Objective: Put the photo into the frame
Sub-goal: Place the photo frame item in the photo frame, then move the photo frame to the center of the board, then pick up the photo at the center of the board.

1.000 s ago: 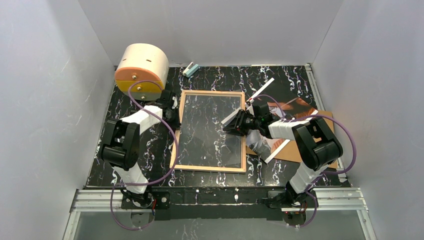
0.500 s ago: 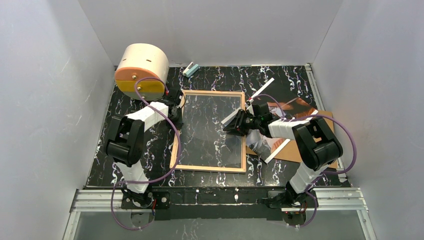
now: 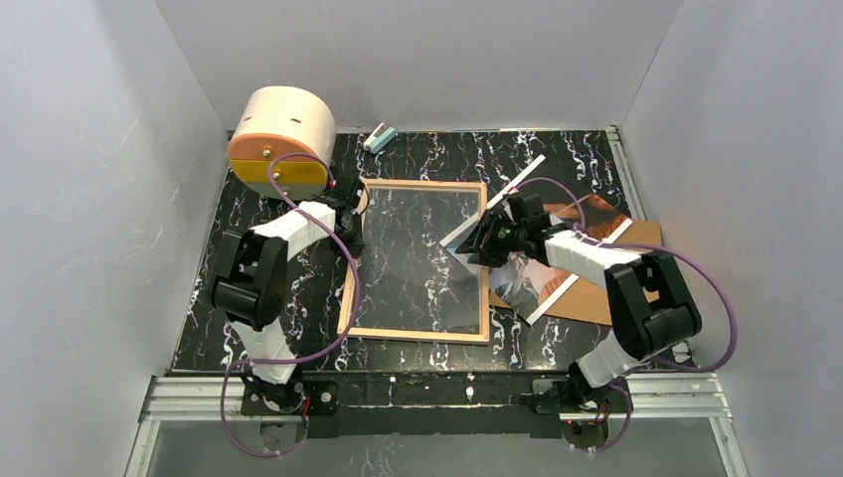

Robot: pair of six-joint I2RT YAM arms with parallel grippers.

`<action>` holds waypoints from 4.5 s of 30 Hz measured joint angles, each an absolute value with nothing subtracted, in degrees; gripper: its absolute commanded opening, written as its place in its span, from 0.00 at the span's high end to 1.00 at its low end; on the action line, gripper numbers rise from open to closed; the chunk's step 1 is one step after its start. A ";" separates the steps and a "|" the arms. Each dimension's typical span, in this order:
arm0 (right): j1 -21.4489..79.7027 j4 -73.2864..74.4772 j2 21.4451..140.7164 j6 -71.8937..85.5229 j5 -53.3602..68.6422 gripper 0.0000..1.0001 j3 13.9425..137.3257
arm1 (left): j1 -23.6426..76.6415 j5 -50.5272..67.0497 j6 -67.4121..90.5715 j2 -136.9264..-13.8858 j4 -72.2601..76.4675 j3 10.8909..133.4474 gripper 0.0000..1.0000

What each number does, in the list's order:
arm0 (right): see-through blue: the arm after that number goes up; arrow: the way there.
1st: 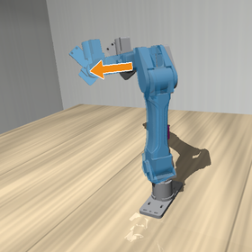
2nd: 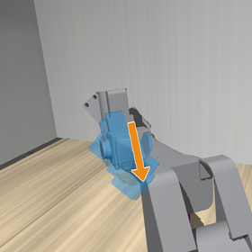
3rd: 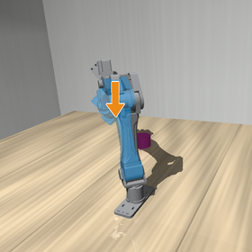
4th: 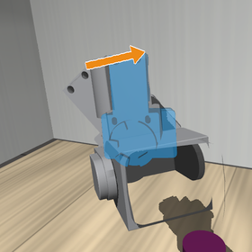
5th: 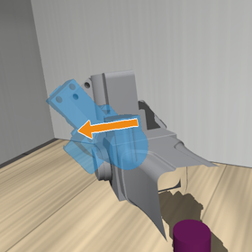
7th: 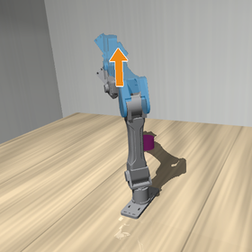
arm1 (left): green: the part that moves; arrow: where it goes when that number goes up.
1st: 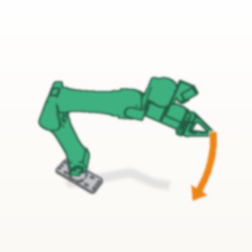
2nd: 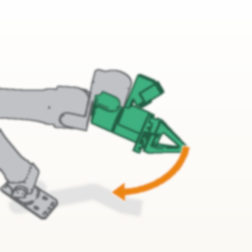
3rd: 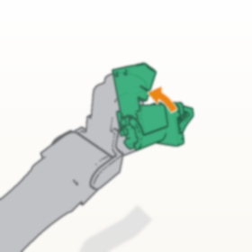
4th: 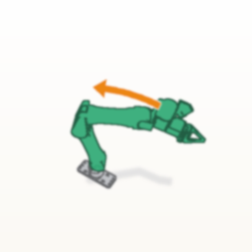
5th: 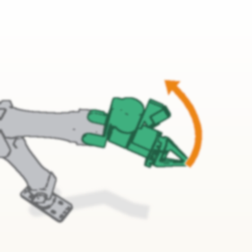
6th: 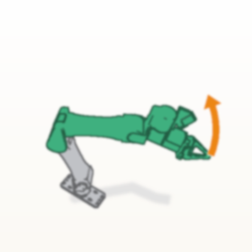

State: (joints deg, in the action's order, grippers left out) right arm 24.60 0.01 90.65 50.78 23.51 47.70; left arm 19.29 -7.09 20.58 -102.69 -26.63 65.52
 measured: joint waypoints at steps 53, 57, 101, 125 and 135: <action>23.11 19.51 99.94 37.04 16.64 0.47 57.74 | 12.56 10.35 24.77 -95.15 -21.30 55.46 0.44; 24.86 19.35 100.25 37.28 16.95 0.47 57.93 | 11.99 8.84 25.12 -93.47 -21.08 54.00 0.41; 6.63 41.58 56.80 56.01 -1.23 0.22 33.12 | 11.64 8.58 21.19 -77.54 -29.67 62.02 0.02; 6.37 14.96 37.65 63.64 10.35 0.26 10.61 | 29.87 23.20 31.57 -102.67 -8.86 79.72 0.14; 6.13 12.97 31.70 66.89 10.98 0.35 6.83 | 45.54 23.40 31.90 -122.83 -4.27 89.52 0.30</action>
